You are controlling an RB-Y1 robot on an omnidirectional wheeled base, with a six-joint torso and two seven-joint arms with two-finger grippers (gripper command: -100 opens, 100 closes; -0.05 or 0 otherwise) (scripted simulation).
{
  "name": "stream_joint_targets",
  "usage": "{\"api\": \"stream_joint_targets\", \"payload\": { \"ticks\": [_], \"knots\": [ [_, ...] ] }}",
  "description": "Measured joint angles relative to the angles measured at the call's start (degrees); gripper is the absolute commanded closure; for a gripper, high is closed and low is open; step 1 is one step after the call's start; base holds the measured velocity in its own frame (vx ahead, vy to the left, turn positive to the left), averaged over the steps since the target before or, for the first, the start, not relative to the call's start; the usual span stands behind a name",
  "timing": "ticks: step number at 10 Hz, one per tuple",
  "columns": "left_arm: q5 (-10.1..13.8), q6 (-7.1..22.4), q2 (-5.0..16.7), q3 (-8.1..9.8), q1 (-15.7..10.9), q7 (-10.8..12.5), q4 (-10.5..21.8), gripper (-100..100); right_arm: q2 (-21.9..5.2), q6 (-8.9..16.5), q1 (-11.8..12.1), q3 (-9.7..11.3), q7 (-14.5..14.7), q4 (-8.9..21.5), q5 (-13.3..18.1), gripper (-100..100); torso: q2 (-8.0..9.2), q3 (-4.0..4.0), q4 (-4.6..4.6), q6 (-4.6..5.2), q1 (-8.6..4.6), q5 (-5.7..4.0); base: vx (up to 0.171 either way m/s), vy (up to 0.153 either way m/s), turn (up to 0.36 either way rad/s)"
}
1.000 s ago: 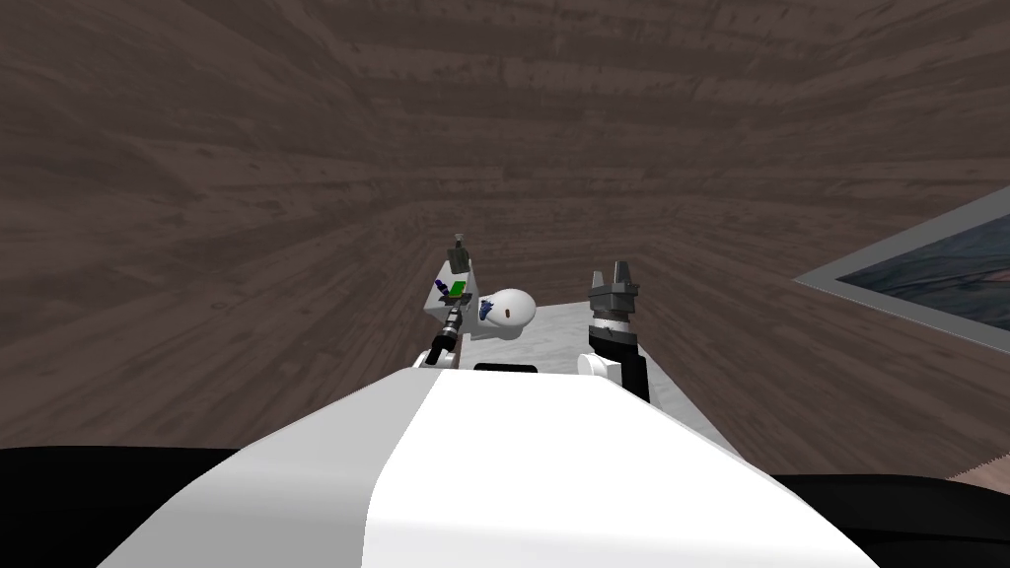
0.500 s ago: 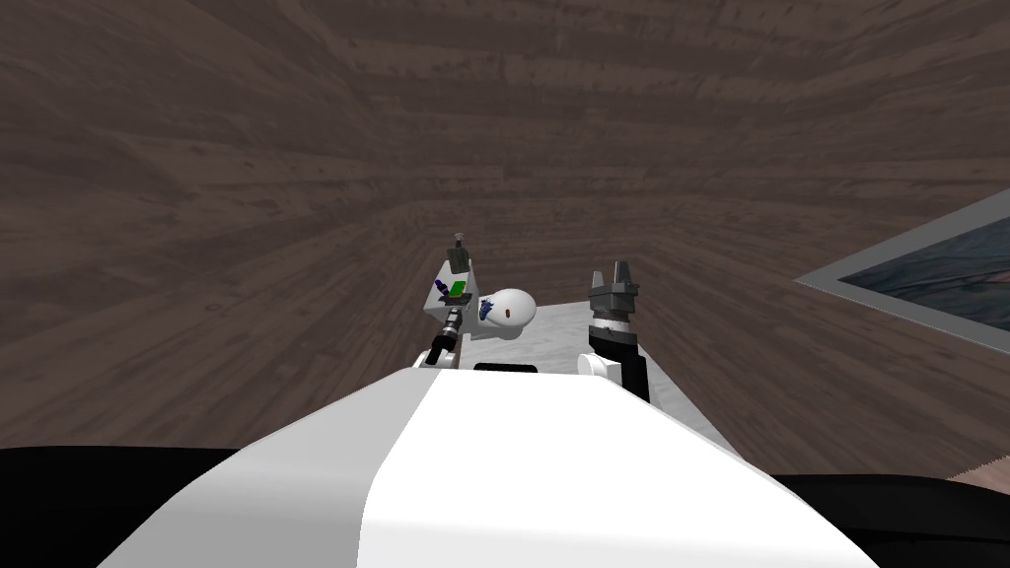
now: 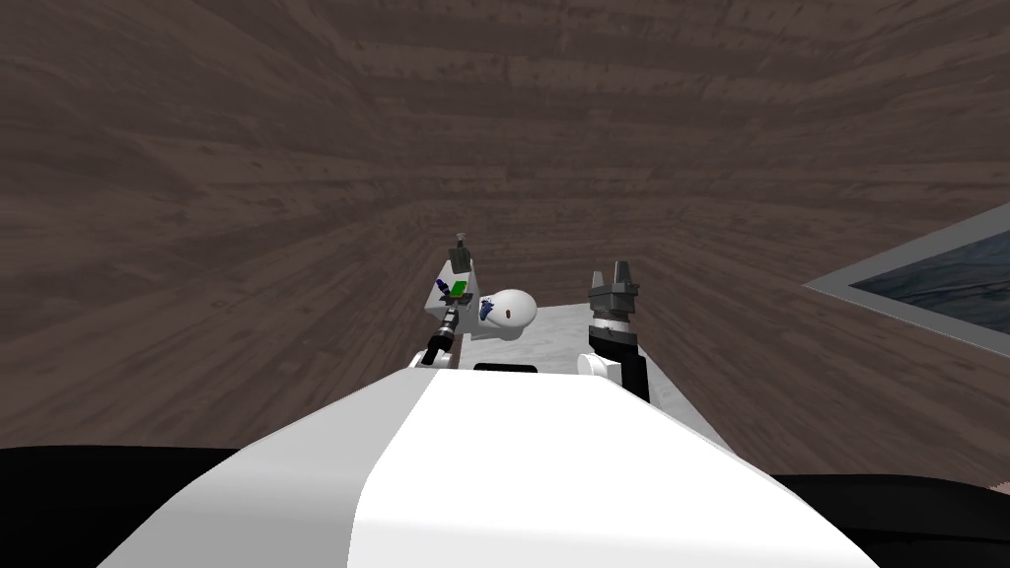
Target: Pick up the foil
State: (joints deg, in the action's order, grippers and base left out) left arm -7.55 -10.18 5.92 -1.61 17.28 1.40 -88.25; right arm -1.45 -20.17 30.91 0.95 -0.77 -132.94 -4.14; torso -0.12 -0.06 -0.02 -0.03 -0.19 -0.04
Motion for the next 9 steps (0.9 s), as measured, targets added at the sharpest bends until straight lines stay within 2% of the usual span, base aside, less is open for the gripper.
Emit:
{"api": "stream_joint_targets", "payload": {
  "ticks": [3,4,5,6,9],
  "knots": [
    [-2.2,1.1,1.7,2.84,0.6,-2.7,-0.5,-100,0.0,0.0,0.0,0.0,0.0,0.0,0.0,0,-0.10,-0.06,-0.03,0.01,-0.18,-0.05,0.047,-0.083,0.081],
    [-2.3,1.2,1.7,2.95,0.6,-2.9,-0.5,0,0.0,0.0,0.0,0.0,0.0,0.0,0.0,0,-0.01,-0.01,-0.01,0.04,-0.01,-0.01,0.004,-0.008,-0.004],
    [-2.3,1.2,1.7,2.93,0.6,-2.9,-0.5,-100,0.0,0.0,0.0,0.0,0.0,0.0,0.0,0,0.06,0.03,0.01,0.03,0.12,0.02,0.000,0.000,0.000],
    [-2.3,1.2,1.7,2.93,0.6,-2.9,-0.5,100,0.0,0.0,0.0,0.0,0.0,0.0,0.0,0,0.09,0.04,0.01,0.03,0.16,0.03,0.000,0.000,0.000],
    [-2.3,1.2,1.7,2.93,0.6,-2.9,-0.5,100,0.0,0.0,0.0,0.0,0.0,0.0,0.0,0,0.11,0.06,0.02,0.03,0.19,0.03,0.000,0.000,0.000]
  ]
}}
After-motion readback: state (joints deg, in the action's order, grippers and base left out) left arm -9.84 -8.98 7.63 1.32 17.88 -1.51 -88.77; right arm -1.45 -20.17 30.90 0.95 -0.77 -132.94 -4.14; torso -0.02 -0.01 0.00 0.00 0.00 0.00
